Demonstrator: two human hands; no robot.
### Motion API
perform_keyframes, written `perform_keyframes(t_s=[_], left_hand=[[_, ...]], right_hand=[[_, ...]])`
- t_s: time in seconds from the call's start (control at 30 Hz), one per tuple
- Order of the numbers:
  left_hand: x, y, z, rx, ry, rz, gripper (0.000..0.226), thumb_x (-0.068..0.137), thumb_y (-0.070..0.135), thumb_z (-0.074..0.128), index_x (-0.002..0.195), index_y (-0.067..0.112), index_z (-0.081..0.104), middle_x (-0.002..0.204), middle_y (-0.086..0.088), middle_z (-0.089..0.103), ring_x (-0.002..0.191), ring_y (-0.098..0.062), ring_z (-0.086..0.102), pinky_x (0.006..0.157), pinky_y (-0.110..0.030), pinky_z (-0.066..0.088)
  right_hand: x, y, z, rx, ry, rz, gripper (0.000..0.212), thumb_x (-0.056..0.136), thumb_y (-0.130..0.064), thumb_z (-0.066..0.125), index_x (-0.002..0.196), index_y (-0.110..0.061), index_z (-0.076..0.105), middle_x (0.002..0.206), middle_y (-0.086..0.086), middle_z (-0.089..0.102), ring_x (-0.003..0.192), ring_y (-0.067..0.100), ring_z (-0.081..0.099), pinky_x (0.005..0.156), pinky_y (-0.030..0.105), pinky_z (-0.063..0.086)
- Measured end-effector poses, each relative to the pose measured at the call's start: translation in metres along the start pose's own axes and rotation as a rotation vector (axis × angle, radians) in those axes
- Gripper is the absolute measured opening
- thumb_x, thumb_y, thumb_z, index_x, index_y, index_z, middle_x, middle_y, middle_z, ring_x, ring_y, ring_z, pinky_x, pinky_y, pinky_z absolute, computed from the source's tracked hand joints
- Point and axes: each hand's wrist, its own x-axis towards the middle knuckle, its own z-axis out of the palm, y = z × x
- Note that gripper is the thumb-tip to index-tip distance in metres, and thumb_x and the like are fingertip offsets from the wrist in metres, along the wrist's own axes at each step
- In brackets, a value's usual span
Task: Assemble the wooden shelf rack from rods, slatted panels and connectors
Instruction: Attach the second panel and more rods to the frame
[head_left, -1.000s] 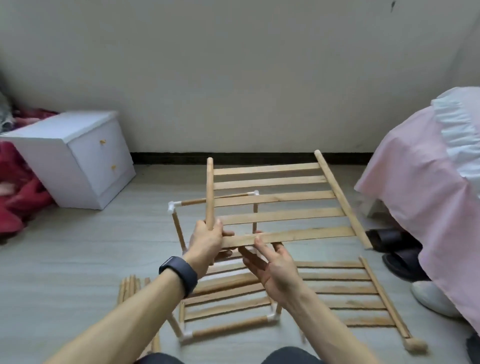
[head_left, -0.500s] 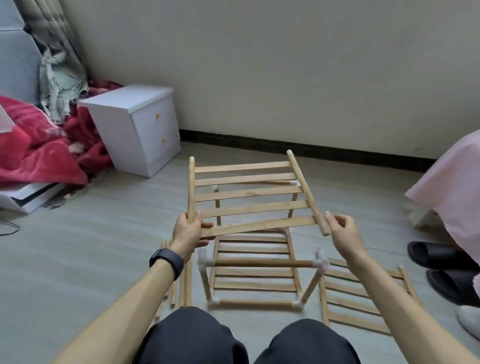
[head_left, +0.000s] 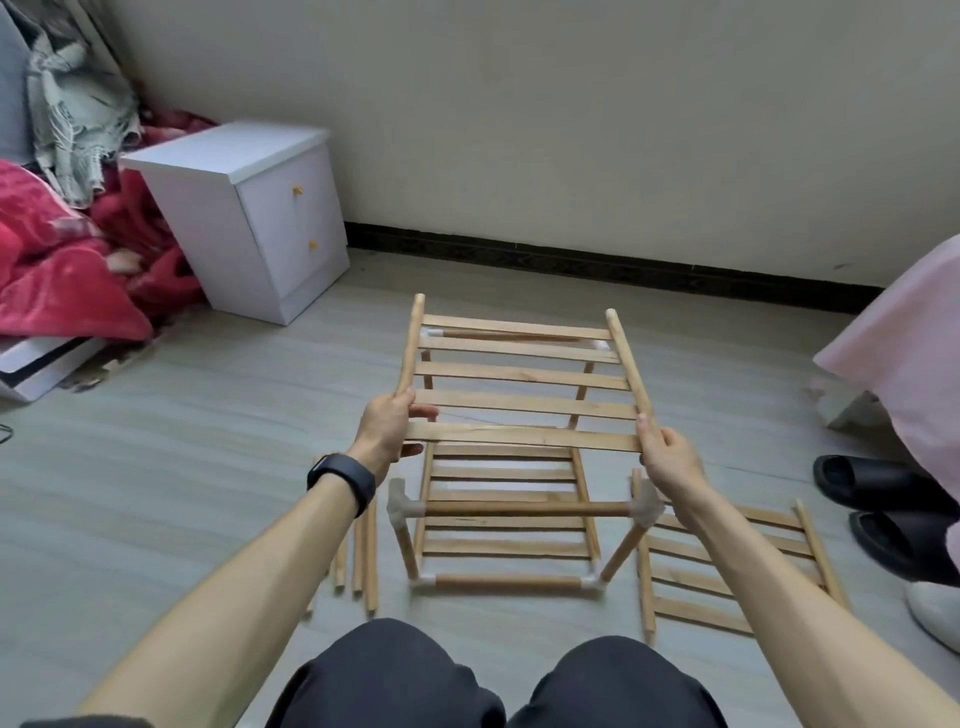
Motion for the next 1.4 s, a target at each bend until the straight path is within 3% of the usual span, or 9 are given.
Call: perform_keyframes(t_s=[0.07,0.27,0.53,0.77,0.9,1.0,1.1,1.27,1.4], left_hand=[[0.006,0.004,-0.005,-0.001,-0.066,-0.043,0.027,0.107,0.035,0.041,0.115,0.016,0.059,0.107,-0.003,0.075,0.096,-0.019,0.061,0.081,-0.043,0.053],[0.008,-0.032,-0.039,0.019,-0.15,-0.189,0.022,0.1,0.013,0.055,0.107,0.012,0.076,0.106,0.002,0.074,0.099,-0.019,0.061,0.074,-0.029,0.049],[0.011,-0.05,-0.041,-0.195,-0.211,-0.209,0.026,0.103,0.027,0.055,0.124,0.02,0.069,0.117,0.001,0.075,0.104,-0.029,0.073,0.079,-0.038,0.055],[0.015,-0.066,-0.036,-0.283,-0.111,-0.243,0.025,0.104,0.027,0.054,0.126,0.037,0.059,0.104,0.003,0.075,0.071,-0.02,0.073,0.06,-0.031,0.056],[0.007,-0.079,-0.027,-0.427,-0.095,-0.291,0.022,0.105,0.032,0.052,0.122,0.028,0.066,0.095,0.0,0.076,0.065,-0.021,0.071,0.052,-0.03,0.055],[-0.004,-0.088,-0.026,-0.475,-0.101,-0.348,0.03,0.107,0.028,0.047,0.125,0.01,0.062,0.106,-0.014,0.076,0.076,-0.024,0.075,0.058,-0.032,0.06],[-0.013,-0.097,-0.033,-0.371,-0.1,-0.326,0.024,0.109,0.03,0.042,0.122,0.018,0.057,0.102,-0.012,0.077,0.088,-0.023,0.076,0.079,-0.039,0.06],[-0.019,-0.087,-0.041,-0.311,-0.173,-0.314,0.016,0.107,0.04,0.04,0.114,0.034,0.054,0.11,-0.007,0.076,0.09,-0.023,0.073,0.076,-0.035,0.054],[-0.015,-0.08,-0.039,-0.328,-0.181,-0.312,0.019,0.106,0.024,0.045,0.121,0.026,0.057,0.113,-0.007,0.076,0.088,-0.026,0.071,0.075,-0.038,0.055]], right_hand=[[0.006,0.005,0.006,0.012,0.037,-0.009,0.05,0.105,-0.056,0.039,0.091,-0.012,0.056,0.084,0.007,0.053,0.073,0.018,0.048,0.062,0.035,0.041],[0.018,0.015,0.024,-0.052,0.023,-0.037,0.05,0.105,-0.057,0.037,0.087,-0.014,0.056,0.081,0.008,0.054,0.073,0.021,0.049,0.063,0.037,0.041],[0.023,0.02,0.03,-0.051,-0.015,-0.02,0.051,0.104,-0.06,0.038,0.09,-0.014,0.056,0.079,0.008,0.053,0.072,0.024,0.049,0.061,0.037,0.043],[0.015,0.024,0.03,-0.109,0.025,-0.125,0.051,0.101,-0.065,0.037,0.093,-0.019,0.056,0.084,0.006,0.06,0.076,0.022,0.054,0.065,0.038,0.044],[0.013,0.023,0.03,-0.119,0.049,-0.11,0.051,0.101,-0.064,0.036,0.091,-0.017,0.054,0.081,0.005,0.058,0.075,0.023,0.053,0.067,0.04,0.043],[0.011,0.022,0.03,-0.124,0.068,-0.11,0.051,0.101,-0.066,0.037,0.092,-0.019,0.055,0.08,0.005,0.06,0.074,0.024,0.055,0.065,0.039,0.044],[0.011,0.021,0.03,-0.157,0.054,-0.125,0.052,0.101,-0.066,0.036,0.094,-0.018,0.056,0.08,0.006,0.06,0.072,0.023,0.054,0.062,0.037,0.043],[0.013,0.022,0.032,-0.224,0.062,-0.122,0.054,0.102,-0.065,0.032,0.098,-0.018,0.057,0.083,0.007,0.061,0.073,0.023,0.054,0.063,0.038,0.041],[0.015,0.024,0.033,-0.247,0.085,-0.127,0.055,0.102,-0.066,0.031,0.099,-0.017,0.057,0.084,0.008,0.061,0.073,0.023,0.054,0.068,0.04,0.042]])
